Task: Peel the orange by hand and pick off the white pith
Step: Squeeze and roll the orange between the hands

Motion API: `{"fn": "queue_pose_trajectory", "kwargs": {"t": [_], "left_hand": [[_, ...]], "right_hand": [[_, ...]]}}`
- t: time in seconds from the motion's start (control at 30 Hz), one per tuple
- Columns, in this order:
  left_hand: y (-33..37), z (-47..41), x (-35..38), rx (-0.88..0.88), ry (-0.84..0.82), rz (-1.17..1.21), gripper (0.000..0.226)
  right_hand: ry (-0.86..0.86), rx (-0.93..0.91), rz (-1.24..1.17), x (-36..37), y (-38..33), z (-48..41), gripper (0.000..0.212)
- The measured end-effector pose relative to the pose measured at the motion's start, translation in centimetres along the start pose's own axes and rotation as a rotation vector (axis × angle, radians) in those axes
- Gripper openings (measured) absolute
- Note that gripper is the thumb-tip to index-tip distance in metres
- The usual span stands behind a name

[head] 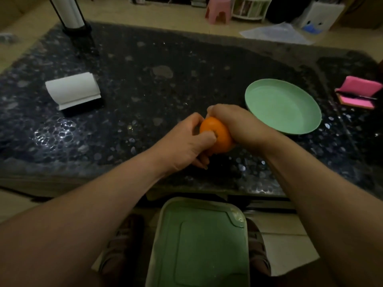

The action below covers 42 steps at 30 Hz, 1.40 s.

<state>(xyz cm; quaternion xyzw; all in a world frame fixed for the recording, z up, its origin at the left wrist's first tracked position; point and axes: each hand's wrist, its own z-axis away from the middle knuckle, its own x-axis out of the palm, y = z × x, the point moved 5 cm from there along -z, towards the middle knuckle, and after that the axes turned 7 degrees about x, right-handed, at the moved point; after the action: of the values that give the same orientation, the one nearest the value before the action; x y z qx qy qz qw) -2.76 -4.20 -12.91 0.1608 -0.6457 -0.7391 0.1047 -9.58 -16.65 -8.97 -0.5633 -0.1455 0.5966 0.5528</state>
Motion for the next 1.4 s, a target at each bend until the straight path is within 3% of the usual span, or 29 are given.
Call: {"fn": "queue_pose_trajectory", "kwargs": {"t": [0.13, 0.3, 0.5, 0.63, 0.73, 0.8, 0.87, 0.93, 1.03, 1.17, 1.4], "left_hand": [[-0.5, 0.1, 0.4, 0.004, 0.014, 0.027, 0.039], [-1.1, -0.1, 0.1, -0.007, 0.034, -0.029, 0.022], [-1.6, -0.2, 0.0, -0.004, 0.008, -0.106, 0.033], [-1.5, -0.7, -0.1, -0.014, 0.003, -0.161, 0.028], [-1.4, -1.1, -1.0, -0.030, 0.031, -0.295, 0.018], [-1.4, -1.4, -1.3, -0.038, 0.029, -0.370, 0.016], [-1.5, -1.6, -1.0, -0.034, 0.012, -0.452, 0.016], [-1.6, -1.6, -0.8, -0.031, 0.009, -0.508, 0.014], [-1.7, -1.5, -1.1, -0.028, 0.016, -0.570, 0.010], [-1.4, -1.0, -1.6, -0.005, 0.060, -0.595, 0.011], [-1.1, -0.7, -2.0, 0.052, 0.099, -0.641, 0.011]], "right_hand": [[0.008, 0.008, 0.079, 0.3, 0.0, -0.5, 0.027], [0.026, 0.028, 0.194, 0.6, 0.3, -1.0, 0.034], [0.029, 0.094, 0.154, 0.9, 1.0, -1.0, 0.035], [0.028, 0.134, 0.103, 0.8, 1.3, -0.9, 0.028], [0.125, 0.224, 0.138, 0.2, 2.3, -1.4, 0.032], [0.158, 0.223, 0.262, 0.0, 2.8, -1.7, 0.031], [0.127, 0.134, 0.609, 0.4, 2.9, -2.1, 0.020], [0.144, 0.075, 0.768, 1.0, 2.9, -2.1, 0.009], [0.166, 0.065, 0.815, 1.7, 2.7, -2.2, 0.008], [0.120, 0.102, 0.753, 2.2, 1.7, -2.2, 0.023], [0.143, 0.035, 0.898, 2.8, 1.7, -2.2, 0.006]]}}
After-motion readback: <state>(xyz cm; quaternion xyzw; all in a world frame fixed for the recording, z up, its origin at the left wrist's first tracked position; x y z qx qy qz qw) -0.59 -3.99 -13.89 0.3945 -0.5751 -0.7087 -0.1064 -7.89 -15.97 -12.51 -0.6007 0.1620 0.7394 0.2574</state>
